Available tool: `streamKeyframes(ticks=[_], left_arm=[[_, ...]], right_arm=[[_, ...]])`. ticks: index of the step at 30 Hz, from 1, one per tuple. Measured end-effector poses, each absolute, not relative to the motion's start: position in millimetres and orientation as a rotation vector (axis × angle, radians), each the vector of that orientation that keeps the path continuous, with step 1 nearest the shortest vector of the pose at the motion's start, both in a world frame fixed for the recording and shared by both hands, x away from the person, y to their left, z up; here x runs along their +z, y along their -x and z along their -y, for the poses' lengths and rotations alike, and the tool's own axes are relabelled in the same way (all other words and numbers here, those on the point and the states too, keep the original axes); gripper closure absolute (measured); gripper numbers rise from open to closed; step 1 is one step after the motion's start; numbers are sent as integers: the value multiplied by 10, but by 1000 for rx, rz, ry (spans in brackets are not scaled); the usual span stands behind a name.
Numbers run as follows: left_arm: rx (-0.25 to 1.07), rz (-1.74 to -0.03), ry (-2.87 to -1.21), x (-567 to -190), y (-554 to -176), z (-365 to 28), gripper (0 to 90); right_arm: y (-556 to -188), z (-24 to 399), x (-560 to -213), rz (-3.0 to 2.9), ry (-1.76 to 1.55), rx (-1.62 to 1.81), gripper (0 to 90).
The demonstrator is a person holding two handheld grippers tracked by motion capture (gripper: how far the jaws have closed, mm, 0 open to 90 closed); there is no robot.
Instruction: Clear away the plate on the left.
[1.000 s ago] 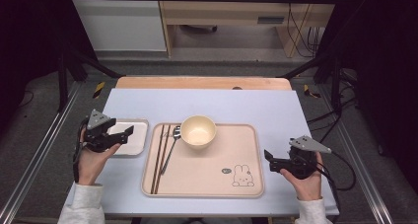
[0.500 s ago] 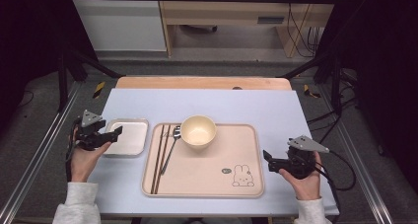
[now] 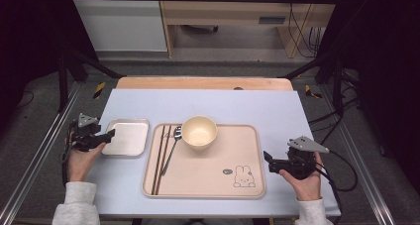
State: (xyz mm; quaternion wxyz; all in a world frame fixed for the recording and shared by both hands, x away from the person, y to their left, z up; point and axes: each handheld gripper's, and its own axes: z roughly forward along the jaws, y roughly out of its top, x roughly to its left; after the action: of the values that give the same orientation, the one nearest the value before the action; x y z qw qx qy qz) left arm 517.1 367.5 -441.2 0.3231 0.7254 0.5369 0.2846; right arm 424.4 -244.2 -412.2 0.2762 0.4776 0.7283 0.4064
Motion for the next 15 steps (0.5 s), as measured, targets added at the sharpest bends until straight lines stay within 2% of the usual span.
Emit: streamKeyframes(ticks=[15], left_arm=[[694,-1493,-1938,-4592,-5303,-3798,612]], right_arm=[[-4261,2418,-4147,-1971,-1282,1077,23]])
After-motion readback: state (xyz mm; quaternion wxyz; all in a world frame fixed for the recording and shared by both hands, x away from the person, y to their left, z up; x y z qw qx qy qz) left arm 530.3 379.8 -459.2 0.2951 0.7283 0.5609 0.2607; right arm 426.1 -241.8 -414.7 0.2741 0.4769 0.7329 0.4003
